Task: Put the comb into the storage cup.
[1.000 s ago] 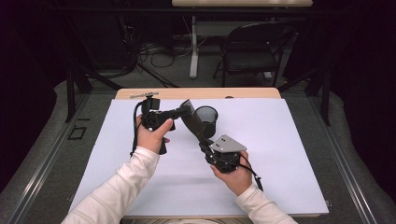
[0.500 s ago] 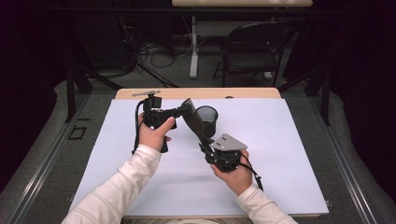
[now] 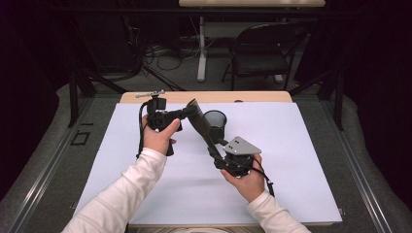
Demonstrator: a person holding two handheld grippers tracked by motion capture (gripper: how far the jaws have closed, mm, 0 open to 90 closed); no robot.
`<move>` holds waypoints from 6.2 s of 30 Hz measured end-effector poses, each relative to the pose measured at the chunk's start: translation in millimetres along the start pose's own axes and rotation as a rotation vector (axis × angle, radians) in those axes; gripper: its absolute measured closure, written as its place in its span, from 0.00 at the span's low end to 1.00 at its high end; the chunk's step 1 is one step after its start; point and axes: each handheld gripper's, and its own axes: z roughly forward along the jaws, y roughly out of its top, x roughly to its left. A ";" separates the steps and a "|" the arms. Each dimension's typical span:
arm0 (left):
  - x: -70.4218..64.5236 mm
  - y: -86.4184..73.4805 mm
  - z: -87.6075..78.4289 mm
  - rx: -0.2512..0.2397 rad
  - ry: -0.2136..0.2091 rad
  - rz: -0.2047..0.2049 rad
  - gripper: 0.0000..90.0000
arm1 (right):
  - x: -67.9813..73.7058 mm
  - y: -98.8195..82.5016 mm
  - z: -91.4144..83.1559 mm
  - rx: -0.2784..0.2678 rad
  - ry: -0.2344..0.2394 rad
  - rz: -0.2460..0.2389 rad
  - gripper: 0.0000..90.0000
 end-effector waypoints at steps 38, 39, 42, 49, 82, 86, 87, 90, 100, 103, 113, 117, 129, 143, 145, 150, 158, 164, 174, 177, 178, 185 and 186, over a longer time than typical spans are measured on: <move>-14.6 33.8 -0.4 -0.053 0.088 0.090 0.93 | -14.4 9.8 -3.2 -0.007 0.056 0.073 0.40; -15.2 34.6 0.1 -0.058 0.091 0.092 0.93 | -15.1 10.2 -3.5 -0.006 0.057 0.073 0.40; -16.8 37.8 1.0 -0.058 0.100 0.096 0.93 | -16.3 10.5 -3.7 0.001 0.062 0.074 0.39; -19.1 45.4 2.4 -0.070 0.126 0.107 0.93 | -17.7 10.5 -3.2 0.009 0.063 0.071 0.37; -3.7 63.1 13.4 -0.193 0.222 0.166 0.93 | -26.0 10.4 -5.1 -0.007 0.058 0.094 0.17; -1.0 63.9 14.4 -0.203 0.229 0.164 0.93 | -25.1 11.0 -5.0 -0.006 0.050 0.091 0.17; -0.5 64.0 14.8 -0.204 0.230 0.164 0.93 | -24.9 11.0 -4.8 -0.004 0.049 0.087 0.17; 0.6 64.2 16.6 -0.207 0.234 0.162 0.93 | -24.7 11.1 -4.7 -0.001 0.053 0.091 0.17; 3.2 63.0 25.9 -0.214 0.242 0.151 0.93 | -24.8 11.4 -6.3 -0.009 0.054 0.078 0.15; 3.8 62.4 29.1 -0.216 0.244 0.151 0.93 | -25.1 11.5 -6.5 -0.011 0.055 0.085 0.15; 6.1 59.6 40.0 -0.217 0.247 0.145 0.93 | -25.0 11.4 -6.2 -0.012 0.072 0.094 0.14; 7.0 58.1 44.0 -0.210 0.252 0.141 0.93 | -25.0 11.4 -6.3 -0.009 0.074 0.094 0.14; 8.0 52.5 56.9 -0.192 0.261 0.142 0.93 | -26.0 11.0 -6.1 -0.005 0.069 0.091 0.14; 12.1 44.7 67.1 -0.175 0.270 0.136 0.93 | -25.2 10.5 -5.4 0.006 0.071 0.083 0.14; 13.0 43.5 68.3 -0.170 0.275 0.138 0.93 | -25.3 10.4 -5.3 0.008 0.070 0.081 0.14; 15.2 40.1 71.7 -0.161 0.277 0.136 0.93 | -25.3 10.2 -4.9 0.011 0.070 0.077 0.14; 19.6 35.0 76.0 -0.148 0.285 0.125 0.93 | -24.3 9.9 -4.4 0.018 0.067 0.070 0.14; 23.2 30.4 79.4 -0.138 0.290 0.115 0.93 | -24.3 9.8 -4.3 0.017 0.066 0.069 0.14; 28.8 24.2 83.8 -0.126 0.297 0.098 0.93 | -23.1 9.3 -3.4 0.023 0.068 0.067 0.14; 30.2 23.1 84.4 -0.125 0.300 0.099 0.93 | -23.2 9.4 -3.6 0.023 0.070 0.067 0.14; 30.7 22.5 84.7 -0.124 0.300 0.099 0.93 | -23.3 9.4 -3.6 0.022 0.070 0.067 0.14; 34.2 18.7 87.4 -0.114 0.310 0.099 0.93 | -23.2 9.4 -3.7 0.023 0.070 0.067 0.15; 34.5 18.4 87.6 -0.113 0.313 0.099 0.93 | -23.2 9.4 -3.5 0.022 0.069 0.064 0.15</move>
